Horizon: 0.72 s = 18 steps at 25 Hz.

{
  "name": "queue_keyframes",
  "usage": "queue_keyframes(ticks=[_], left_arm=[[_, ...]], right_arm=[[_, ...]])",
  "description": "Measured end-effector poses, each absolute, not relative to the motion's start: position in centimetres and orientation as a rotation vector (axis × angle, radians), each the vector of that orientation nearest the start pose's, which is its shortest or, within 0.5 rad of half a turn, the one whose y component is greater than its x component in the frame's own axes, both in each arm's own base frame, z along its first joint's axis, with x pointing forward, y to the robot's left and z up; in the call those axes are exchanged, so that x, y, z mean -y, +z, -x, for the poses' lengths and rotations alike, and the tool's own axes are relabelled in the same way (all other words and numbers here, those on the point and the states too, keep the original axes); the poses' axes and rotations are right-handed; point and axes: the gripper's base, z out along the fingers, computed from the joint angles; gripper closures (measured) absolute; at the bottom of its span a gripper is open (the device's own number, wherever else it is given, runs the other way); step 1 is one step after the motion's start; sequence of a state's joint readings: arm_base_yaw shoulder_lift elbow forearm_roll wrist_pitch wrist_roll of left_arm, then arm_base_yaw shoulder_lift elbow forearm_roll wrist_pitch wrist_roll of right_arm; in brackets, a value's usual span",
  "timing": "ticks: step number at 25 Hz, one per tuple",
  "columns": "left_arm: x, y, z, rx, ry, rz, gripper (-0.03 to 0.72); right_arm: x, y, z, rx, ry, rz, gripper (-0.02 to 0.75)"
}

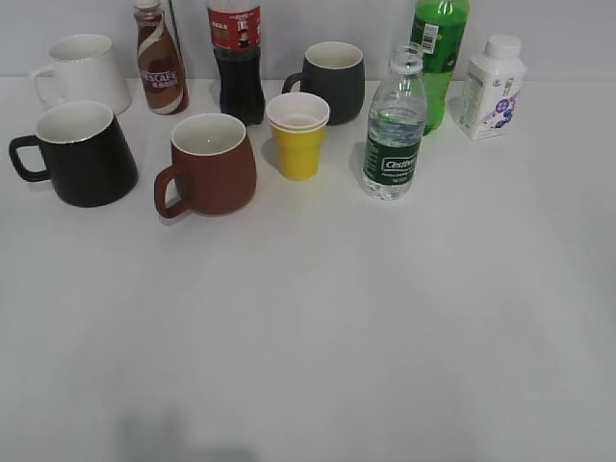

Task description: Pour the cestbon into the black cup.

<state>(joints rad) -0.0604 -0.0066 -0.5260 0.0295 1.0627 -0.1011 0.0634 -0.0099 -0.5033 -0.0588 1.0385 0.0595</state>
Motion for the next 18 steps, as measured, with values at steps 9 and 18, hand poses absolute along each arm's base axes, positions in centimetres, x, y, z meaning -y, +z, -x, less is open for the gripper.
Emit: queue_keyframes(ticks=[9, 18], left_arm=[[-0.29, 28.43, 0.9, -2.013, -0.068, 0.043, 0.464], [-0.29, 28.43, 0.9, -2.013, -0.068, 0.043, 0.464]], right_arm=[[0.5, 28.01, 0.57, -2.008, 0.009, 0.001, 0.256], [0.5, 28.01, 0.57, -2.008, 0.009, 0.001, 0.256]])
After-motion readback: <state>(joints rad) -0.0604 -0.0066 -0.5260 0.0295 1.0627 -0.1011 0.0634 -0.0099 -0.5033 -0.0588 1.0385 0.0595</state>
